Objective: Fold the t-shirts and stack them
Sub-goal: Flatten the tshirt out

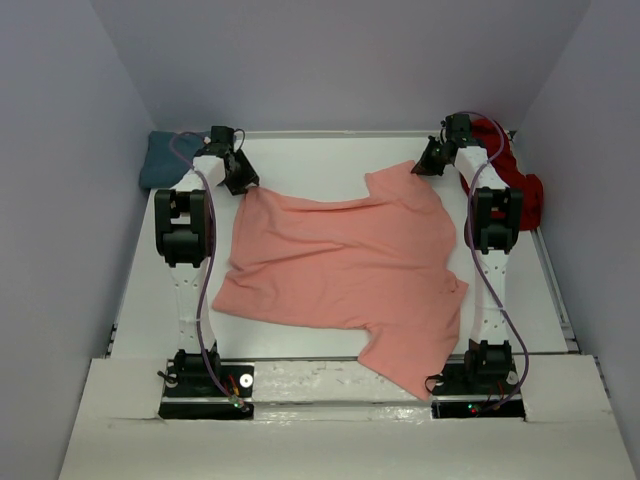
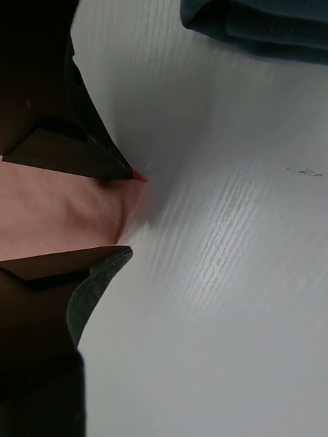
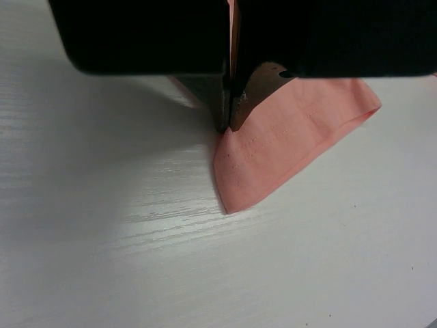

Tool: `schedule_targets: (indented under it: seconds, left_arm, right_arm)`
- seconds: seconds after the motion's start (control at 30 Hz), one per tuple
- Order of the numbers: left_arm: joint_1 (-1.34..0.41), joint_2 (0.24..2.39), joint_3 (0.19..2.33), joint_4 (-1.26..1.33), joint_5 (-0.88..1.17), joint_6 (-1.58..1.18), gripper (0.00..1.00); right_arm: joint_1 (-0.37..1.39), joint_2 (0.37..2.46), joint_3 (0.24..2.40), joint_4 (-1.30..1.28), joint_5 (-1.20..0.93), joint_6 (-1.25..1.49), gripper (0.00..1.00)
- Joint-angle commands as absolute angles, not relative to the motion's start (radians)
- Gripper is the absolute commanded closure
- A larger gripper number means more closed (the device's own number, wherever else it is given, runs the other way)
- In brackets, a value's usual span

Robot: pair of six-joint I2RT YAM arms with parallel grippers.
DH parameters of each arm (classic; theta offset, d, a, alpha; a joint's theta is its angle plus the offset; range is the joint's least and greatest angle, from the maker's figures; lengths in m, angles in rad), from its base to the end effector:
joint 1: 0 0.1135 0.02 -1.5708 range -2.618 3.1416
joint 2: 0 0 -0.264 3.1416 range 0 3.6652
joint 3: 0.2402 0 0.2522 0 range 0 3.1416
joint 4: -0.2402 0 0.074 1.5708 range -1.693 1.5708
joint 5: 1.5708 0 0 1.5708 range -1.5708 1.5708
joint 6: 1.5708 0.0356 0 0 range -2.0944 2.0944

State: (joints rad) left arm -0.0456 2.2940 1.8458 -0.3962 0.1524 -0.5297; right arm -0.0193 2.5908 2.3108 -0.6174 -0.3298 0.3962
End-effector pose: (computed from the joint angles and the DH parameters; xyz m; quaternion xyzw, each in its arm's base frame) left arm 0.5132 -0.0288 0.1777 -0.1971 0.9114 -0.1687 0.3195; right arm 0.5642 0.0006 0.1575 0.1390 0.9222 0.2132 0.2911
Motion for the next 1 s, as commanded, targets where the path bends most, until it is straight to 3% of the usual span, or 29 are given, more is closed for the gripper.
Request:
schedule_targets:
  seconds: [0.0, 0.1, 0.2, 0.3, 0.97]
  left_arm:
    - [-0.049, 2.301, 1.845, -0.446, 0.155, -0.532, 0.48]
    - [-0.051, 2.301, 1.845, -0.449, 0.153, -0.534, 0.55]
    - [-0.051, 2.304, 1.856, -0.456, 0.146, -0.534, 0.89]
    - [-0.051, 2.315, 1.89, -0.479, 0.127, -0.528, 1.0]
    - [-0.034, 2.316, 1.974, -0.519, 0.086, -0.505, 1.0]
  right_arm:
    - [-0.025, 2.617, 2.338, -0.666, -0.321, 0.387, 1.0]
    - [-0.025, 2.618, 2.338, -0.666, -0.321, 0.385, 1.0]
    - [-0.025, 2.617, 2.339, -0.666, -0.321, 0.387, 1.0]
    - [-0.025, 2.615, 2.338, -0.666, -0.318, 0.387, 1.0]
    - [-0.07, 2.536, 2.385, -0.65, -0.27, 0.403, 1.0]
